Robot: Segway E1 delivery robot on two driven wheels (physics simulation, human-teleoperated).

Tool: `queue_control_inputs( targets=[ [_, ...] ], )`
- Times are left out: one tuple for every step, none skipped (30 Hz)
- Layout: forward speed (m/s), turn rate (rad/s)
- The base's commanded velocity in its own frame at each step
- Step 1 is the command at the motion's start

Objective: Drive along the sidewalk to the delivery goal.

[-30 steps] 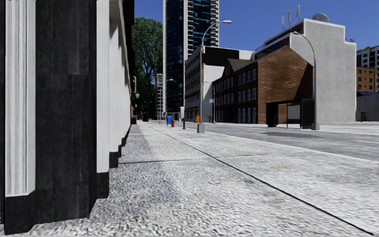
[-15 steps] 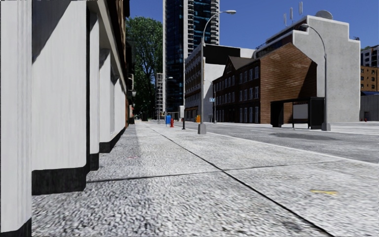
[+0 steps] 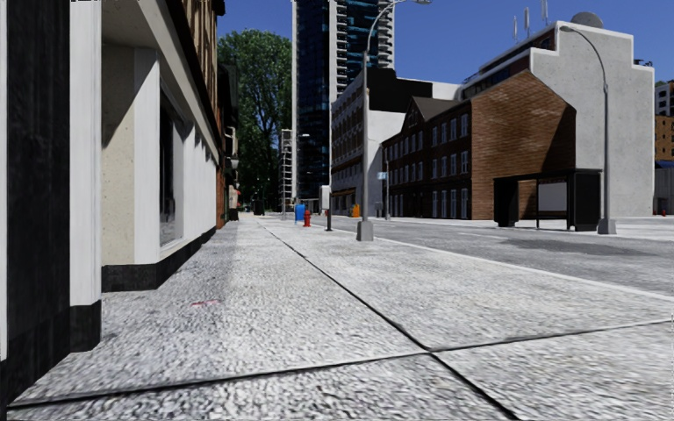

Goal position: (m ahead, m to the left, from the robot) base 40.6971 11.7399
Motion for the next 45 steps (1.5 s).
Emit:
queue_control_inputs(
  targets=[
    [2.00,1.20],
    [2.00,1.20],
    [2.00,1.15],
    [2.00,0.37],
    [2.00,0.13],
    [2.00,0.13],
    [2.00,0.02],
    [2.00,0.00],
    [2.00,0.00],
    [2.00,0.00],
    [2.00,0.00],
    [2.00,0.00],
    [2.00,0.00],
    [2.00,0.00],
    [2.00,0.00],
    [2.00,0.00],
    [2.00,0.00],
    [2.00,0.00],
    [2.00,0.36],
    [2.00,0.36],
    [2.00,1.20],
    [2.00,1.20],
    [2.00,1.20],
    [2.00,1.20],
    [2.00,0.67],
    [2.00,0.67],
    [2.00,0.41],
    [2.00,0.17],
    [2.00,0.04],
    [2.00,0.00],
    [2.00,0.00],
    [2.00,0.00],
    [2.00,0.00],
    [2.00,0.00],
    [2.00,0.00],
    [2.00,0.00],
    [2.00,0.00],
    [2.00,0.00],
    [2.00,0.00],
    [2.00,0.00],
    [2.00,0.00],
    [2.00,0.00],
    [2.00,0.00],
    [2.00,0.00],
    [2.00,0.00]
  ],
)
